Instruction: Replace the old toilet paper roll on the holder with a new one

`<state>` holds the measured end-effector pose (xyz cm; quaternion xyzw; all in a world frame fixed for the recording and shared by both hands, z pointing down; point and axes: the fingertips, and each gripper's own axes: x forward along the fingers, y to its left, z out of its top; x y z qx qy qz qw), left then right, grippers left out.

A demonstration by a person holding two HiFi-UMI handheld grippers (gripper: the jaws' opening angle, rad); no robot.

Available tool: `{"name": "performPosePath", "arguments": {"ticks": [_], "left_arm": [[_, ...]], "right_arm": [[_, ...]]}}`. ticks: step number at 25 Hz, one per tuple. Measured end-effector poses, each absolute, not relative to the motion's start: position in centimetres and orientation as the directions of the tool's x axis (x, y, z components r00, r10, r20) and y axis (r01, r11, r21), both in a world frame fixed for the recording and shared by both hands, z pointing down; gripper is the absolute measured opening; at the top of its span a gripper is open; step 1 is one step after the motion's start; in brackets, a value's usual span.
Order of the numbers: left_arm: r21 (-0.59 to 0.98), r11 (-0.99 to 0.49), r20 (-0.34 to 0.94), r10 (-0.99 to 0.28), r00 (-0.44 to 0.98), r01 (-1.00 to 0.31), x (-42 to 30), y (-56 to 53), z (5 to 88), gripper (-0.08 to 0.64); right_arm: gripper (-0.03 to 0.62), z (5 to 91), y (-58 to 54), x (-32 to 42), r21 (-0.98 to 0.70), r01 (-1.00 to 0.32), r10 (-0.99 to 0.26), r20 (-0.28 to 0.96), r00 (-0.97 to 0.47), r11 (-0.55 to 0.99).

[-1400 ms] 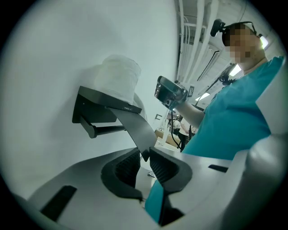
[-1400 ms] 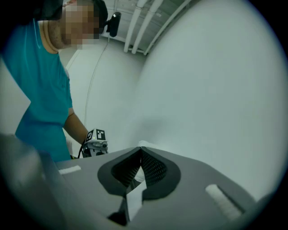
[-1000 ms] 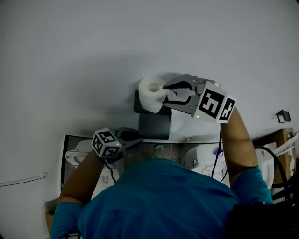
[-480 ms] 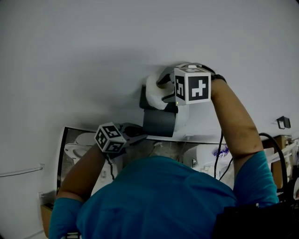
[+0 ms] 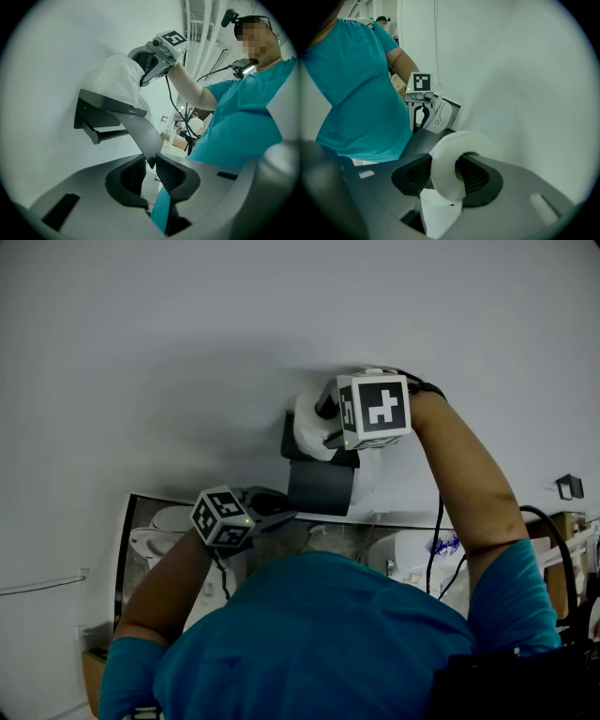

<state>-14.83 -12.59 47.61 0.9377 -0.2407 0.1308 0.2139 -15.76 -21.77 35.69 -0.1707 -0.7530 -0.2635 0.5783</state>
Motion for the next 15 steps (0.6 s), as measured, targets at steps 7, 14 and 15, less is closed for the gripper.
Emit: {"name": "performPosePath", "arguments": {"ticks": [7, 14, 15], "left_arm": [[0.342, -0.792, 0.345, -0.396, 0.851, -0.506, -15.1, -12.6, 47.7, 0.069], [0.351, -0.781, 0.348, -0.402, 0.847, -0.516, -14.9, -12.3, 47.5, 0.069], [0.353, -0.778, 0.347, -0.407, 0.845, -0.519, -15.0, -12.4, 47.5, 0.069]], "right_arm": [[0.152, 35.3, -22.0, -14.8, 0.18, 0.525, 0.016, 0.938, -0.345, 0.832], [0.15, 30.5, -22.6, -10.6, 0.234, 0.306, 0.03, 0.749, -0.662, 0.923], [0.15, 29.8, -22.8, -9.7, 0.235, 0.262, 0.021, 0.705, -0.709, 0.936]]}}
